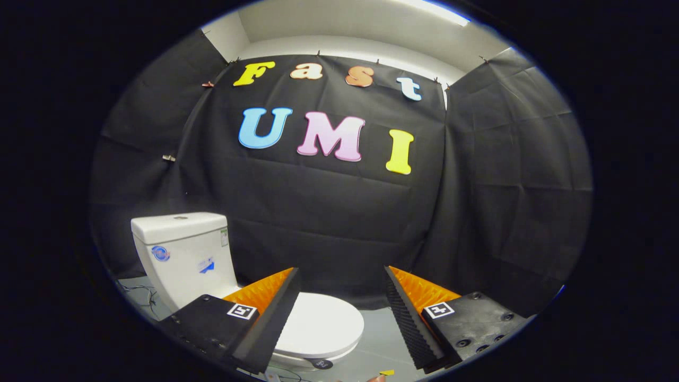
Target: Open the toilet lid.
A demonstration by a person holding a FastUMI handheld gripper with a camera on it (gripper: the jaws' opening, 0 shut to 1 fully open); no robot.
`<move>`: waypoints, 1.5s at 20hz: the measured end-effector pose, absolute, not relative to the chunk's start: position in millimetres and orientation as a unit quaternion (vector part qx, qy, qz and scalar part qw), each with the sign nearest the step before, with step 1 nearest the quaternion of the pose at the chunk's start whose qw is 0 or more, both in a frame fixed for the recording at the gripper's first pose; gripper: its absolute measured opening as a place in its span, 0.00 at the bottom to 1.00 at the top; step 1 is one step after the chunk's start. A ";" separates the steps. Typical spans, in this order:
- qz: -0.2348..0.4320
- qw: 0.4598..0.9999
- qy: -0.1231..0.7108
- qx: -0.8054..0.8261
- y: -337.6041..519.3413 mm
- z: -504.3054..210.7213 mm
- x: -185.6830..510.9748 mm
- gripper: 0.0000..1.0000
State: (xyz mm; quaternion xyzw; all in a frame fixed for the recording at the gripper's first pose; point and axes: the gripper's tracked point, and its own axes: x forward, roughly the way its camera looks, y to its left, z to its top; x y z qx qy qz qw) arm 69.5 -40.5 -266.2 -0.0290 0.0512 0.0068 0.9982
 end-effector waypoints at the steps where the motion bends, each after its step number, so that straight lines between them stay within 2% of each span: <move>1: 0.007 0.998 0.062 -0.024 -42.3 -283.6 71.3 0.99; 7: 0.005 0.990 0.138 0.016 -54.8 -383.8 76.3 0.99; 12: 0.016 0.966 0.227 0.127 -55.9 -456.6 75.9 0.99; 17: 0.017 0.914 0.317 0.253 -60.1 -524.9 62.7 0.99; 23: 0.014 0.815 0.401 0.418 -52.9 -588.4 49.9 0.99; 26: 0.012 0.772 0.400 0.493 -49.8 -598.0 55.7 0.99; 28: 0.020 0.763 0.400 0.507 -47.7 -603.9 57.8 0.99; 30: 0.024 0.755 0.398 0.520 -47.6 -604.5 61.5 0.94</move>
